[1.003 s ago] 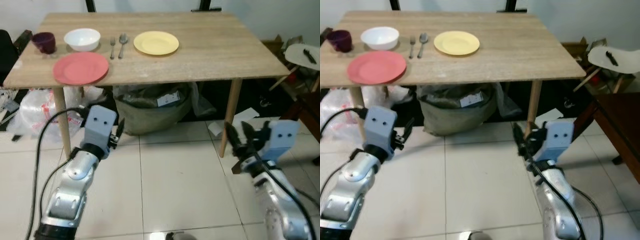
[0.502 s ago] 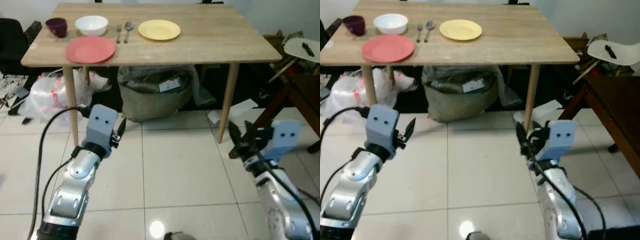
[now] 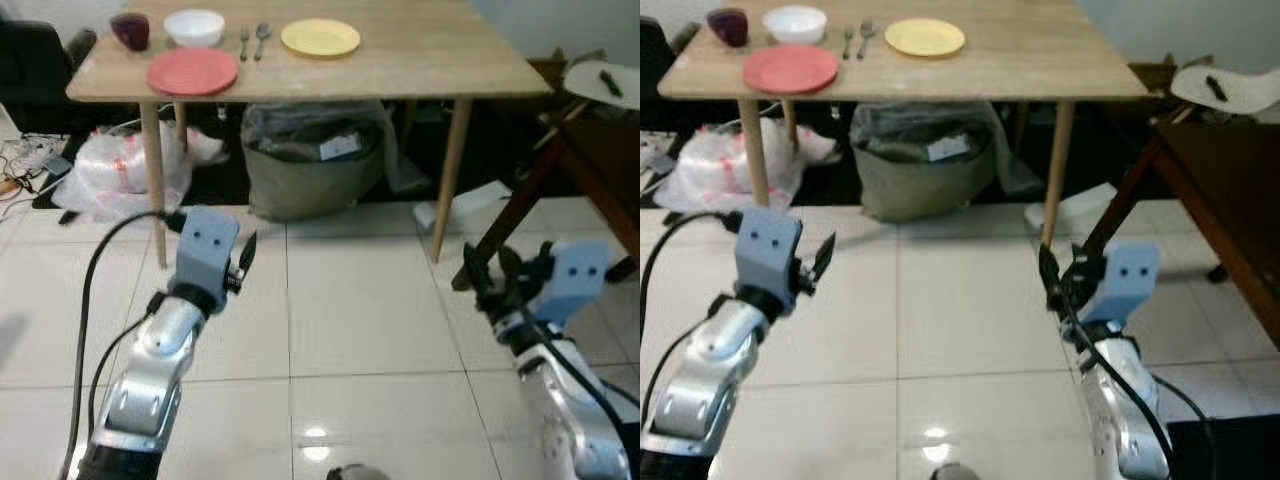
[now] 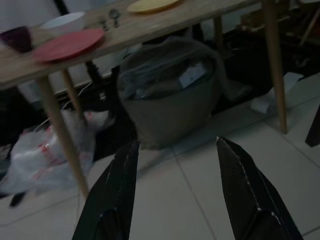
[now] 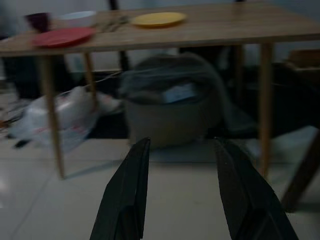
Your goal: Setting the table
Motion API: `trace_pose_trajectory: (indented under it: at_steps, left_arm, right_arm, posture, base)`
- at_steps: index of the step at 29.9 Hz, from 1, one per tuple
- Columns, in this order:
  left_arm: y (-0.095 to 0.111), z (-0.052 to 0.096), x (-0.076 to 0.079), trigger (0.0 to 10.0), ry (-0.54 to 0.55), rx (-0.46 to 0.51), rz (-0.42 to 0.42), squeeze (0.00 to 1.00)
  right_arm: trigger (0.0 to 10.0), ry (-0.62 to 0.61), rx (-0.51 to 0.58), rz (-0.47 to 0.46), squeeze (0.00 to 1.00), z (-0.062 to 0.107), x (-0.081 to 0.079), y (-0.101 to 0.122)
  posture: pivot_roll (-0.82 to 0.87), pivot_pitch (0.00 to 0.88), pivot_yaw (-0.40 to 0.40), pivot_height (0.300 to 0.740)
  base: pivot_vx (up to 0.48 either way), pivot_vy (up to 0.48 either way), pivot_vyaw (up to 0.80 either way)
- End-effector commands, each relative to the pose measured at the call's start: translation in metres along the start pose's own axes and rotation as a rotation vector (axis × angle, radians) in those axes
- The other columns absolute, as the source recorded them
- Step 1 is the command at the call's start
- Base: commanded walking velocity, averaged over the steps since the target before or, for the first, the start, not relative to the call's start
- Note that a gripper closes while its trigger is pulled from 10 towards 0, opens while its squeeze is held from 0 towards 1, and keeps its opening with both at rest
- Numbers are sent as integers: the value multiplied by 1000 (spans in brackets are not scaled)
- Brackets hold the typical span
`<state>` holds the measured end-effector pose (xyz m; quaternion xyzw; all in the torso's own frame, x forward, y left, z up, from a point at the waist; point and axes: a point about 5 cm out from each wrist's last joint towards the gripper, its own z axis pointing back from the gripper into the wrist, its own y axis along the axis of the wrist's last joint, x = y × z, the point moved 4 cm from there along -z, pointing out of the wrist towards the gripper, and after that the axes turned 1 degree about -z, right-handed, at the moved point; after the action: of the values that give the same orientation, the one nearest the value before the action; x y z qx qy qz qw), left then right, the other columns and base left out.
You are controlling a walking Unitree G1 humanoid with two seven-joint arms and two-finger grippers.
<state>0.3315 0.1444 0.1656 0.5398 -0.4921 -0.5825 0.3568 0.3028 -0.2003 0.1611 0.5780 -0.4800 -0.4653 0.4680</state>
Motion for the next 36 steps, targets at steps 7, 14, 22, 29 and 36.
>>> trace_pose_trajectory:
  at_steps: [7,14,22,29,36]
  left_arm:
    - [-6,2,1,10000,-2,-20,-3,0]
    - [-5,1,1,10000,-4,-19,-3,0]
    - [-4,1,2,10000,-5,-17,-3,0]
    - [-4,0,3,10000,-8,-15,-3,0]
    - [-4,-1,3,10000,-9,-16,-2,0]
  right_arm:
    - [10000,-9,-3,4,0,2,2,0]
    - [10000,-11,-2,4,0,2,2,0]
    - [10000,-13,-1,4,0,2,2,0]
    - [10000,-15,-1,4,0,2,2,0]
    - [10000,-16,-1,7,0,2,3,0]
  posture:
    - [-160,18,57,740]
    - [-162,19,58,740]
    - [-163,17,59,740]
    - [-165,17,60,740]
    - [-167,16,60,740]
  base:
    - [-325,0,0]
    - [-325,0,0]
    - [-323,0,0]
    - [-317,0,0]
    - [-158,0,0]
